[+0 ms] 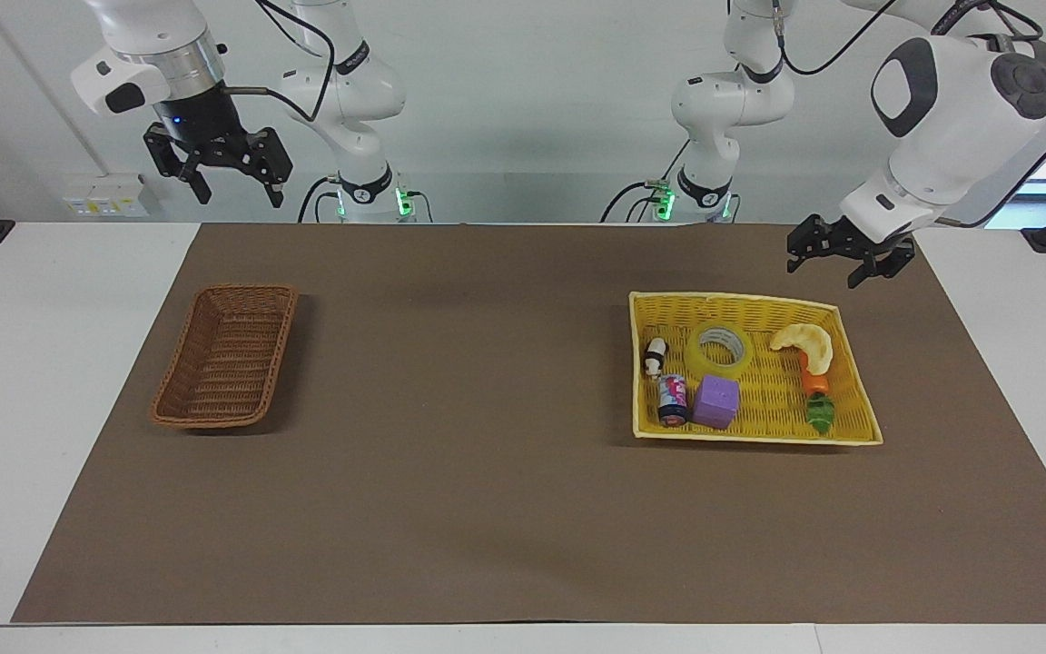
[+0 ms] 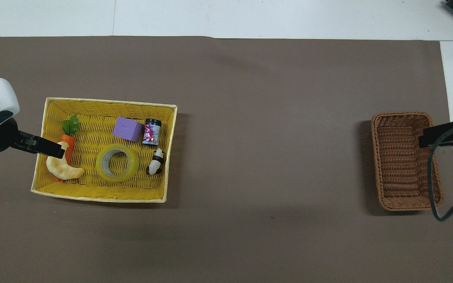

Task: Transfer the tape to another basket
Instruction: 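Reach the left gripper into the yellow tray toward the tape roll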

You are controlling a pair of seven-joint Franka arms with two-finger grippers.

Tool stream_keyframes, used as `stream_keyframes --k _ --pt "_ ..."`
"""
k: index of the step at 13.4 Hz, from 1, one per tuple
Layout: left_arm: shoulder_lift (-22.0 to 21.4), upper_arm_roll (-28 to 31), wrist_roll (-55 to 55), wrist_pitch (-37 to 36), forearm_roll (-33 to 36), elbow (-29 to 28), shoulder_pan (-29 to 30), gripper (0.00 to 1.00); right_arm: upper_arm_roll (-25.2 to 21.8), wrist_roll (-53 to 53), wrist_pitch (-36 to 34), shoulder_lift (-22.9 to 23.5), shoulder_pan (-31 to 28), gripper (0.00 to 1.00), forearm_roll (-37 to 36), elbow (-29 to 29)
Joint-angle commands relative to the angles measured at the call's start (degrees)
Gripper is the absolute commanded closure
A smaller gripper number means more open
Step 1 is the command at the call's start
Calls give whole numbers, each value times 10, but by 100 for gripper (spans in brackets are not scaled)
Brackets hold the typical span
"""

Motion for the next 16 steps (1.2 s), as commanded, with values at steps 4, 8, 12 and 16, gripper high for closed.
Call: stream_keyframes --k 4,8,12,16 --pt "-6 5 9 107 -42 -97 -5 0 2 -13 3 -1 -10 0 10 0" --pt "16 5 -29 160 -48 -134 -8 13 2 -13 3 -1 -10 0 10 0" --pt "41 5 -67 268 -48 -197 -26 21 2 -13 3 -1 -10 0 10 -1" --pt "64 5 -108 331 -48 -231 -46 43 2 -13 3 -1 -10 0 10 -1"
